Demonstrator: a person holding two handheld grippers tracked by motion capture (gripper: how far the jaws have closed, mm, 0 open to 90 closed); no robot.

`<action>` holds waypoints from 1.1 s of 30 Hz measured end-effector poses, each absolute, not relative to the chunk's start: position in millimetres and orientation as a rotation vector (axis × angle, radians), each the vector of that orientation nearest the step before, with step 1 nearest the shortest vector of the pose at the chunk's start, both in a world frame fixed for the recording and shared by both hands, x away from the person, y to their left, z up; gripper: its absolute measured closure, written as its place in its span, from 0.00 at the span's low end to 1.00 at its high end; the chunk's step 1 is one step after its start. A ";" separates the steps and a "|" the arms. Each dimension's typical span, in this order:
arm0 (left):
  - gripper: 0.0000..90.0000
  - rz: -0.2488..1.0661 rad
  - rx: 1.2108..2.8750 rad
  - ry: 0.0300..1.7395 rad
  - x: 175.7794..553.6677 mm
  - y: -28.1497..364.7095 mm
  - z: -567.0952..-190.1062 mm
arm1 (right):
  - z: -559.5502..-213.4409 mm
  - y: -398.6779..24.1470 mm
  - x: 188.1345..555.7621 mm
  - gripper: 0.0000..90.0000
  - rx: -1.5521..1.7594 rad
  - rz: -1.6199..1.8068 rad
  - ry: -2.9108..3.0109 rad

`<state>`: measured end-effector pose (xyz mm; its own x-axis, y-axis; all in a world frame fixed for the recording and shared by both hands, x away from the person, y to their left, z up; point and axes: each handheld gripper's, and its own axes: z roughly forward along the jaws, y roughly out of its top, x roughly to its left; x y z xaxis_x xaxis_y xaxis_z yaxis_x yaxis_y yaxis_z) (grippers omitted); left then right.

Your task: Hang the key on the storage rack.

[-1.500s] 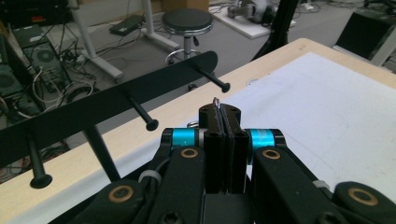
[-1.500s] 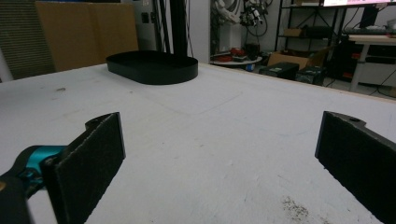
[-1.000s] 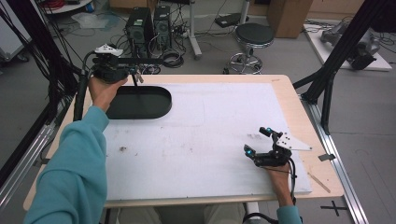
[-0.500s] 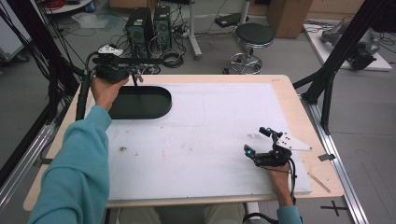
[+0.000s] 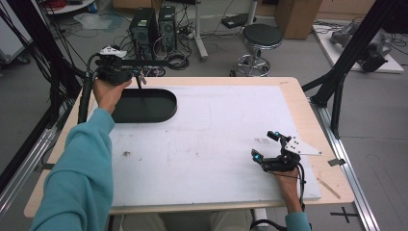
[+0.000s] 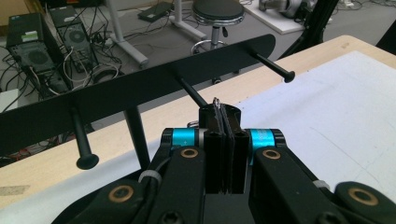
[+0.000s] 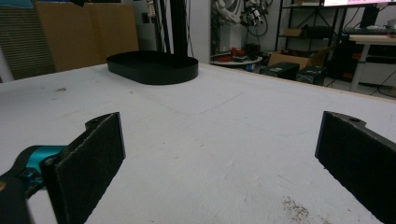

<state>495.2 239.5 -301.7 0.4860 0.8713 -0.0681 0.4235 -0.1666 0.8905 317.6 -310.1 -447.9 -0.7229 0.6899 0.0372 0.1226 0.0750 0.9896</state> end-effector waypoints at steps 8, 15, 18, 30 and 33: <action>0.98 0.588 1.772 1.095 497.2 240.9 -303.0 | -447.9 -310.0 317.6 0.01 0.802 1.689 1.913; 0.98 0.593 1.746 1.114 498.6 242.9 -303.2 | -447.9 -310.0 317.5 0.01 0.804 1.690 1.913; 0.97 0.618 1.749 1.126 499.1 241.0 -303.7 | -447.9 -310.1 317.6 0.01 0.803 1.689 1.914; 0.59 0.700 1.718 1.080 493.1 251.1 -297.1 | -447.9 -309.9 317.5 0.01 0.802 1.688 1.912; 0.42 0.674 1.748 1.054 484.6 249.3 -295.4 | -447.9 -309.9 317.5 0.01 0.802 1.688 1.912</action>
